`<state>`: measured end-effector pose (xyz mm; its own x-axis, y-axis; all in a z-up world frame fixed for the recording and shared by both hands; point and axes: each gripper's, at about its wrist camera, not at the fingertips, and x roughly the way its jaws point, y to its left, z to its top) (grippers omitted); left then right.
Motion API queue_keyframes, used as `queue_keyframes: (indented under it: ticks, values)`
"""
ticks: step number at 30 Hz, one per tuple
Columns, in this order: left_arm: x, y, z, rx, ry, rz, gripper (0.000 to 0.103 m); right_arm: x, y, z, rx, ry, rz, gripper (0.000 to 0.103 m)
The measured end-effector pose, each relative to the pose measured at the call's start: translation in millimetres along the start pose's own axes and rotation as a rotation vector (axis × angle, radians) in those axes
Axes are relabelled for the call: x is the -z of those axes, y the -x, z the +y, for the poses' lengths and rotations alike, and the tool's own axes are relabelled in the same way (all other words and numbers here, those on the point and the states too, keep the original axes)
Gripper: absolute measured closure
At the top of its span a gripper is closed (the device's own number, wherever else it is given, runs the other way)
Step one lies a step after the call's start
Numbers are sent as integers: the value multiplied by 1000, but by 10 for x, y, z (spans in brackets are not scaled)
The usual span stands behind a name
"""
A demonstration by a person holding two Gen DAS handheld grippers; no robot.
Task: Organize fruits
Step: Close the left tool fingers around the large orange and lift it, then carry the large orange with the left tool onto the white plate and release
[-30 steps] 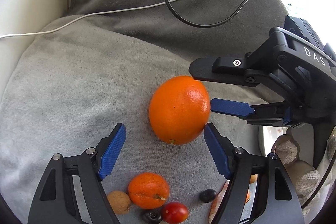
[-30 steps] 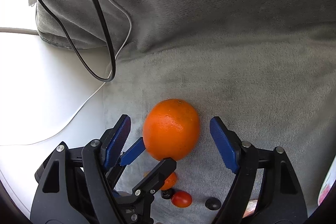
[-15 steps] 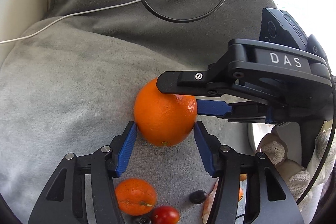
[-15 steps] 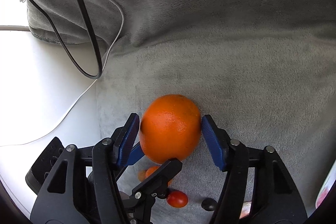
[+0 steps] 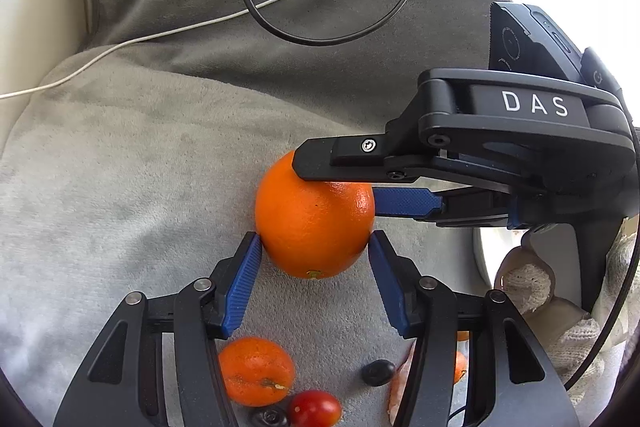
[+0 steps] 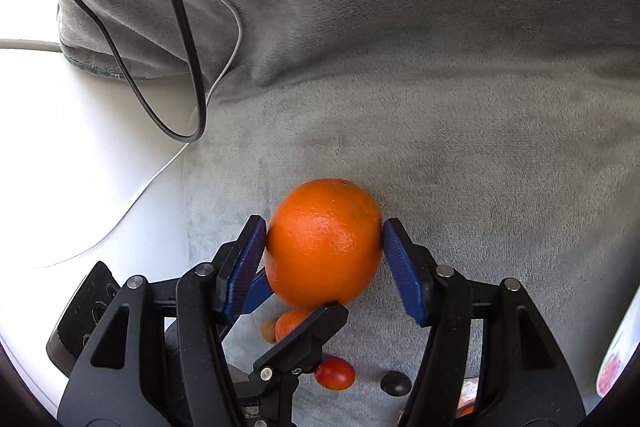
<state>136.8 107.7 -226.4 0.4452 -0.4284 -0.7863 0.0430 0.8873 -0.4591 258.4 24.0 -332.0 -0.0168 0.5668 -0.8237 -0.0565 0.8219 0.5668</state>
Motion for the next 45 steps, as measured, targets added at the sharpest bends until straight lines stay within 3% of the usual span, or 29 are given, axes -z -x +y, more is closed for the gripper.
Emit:
queue_keyframes:
  ticks: [19,33,43,45]
  values:
    - [133,-64,-571,19,-53,-30,48,189,559,-116,1,-15,-66,40]
    - [297,-482,-1289,70,-129,13,48,457,1266,-817,7,-108,-133,40]
    - [330,-870,-1604,99,-180,52,48,615,1612,-1255,24,-168,-160,40]
    - [312,-1028,-1527,104,-189,66,48,645,1670,-1361,26,-185,-162,40]
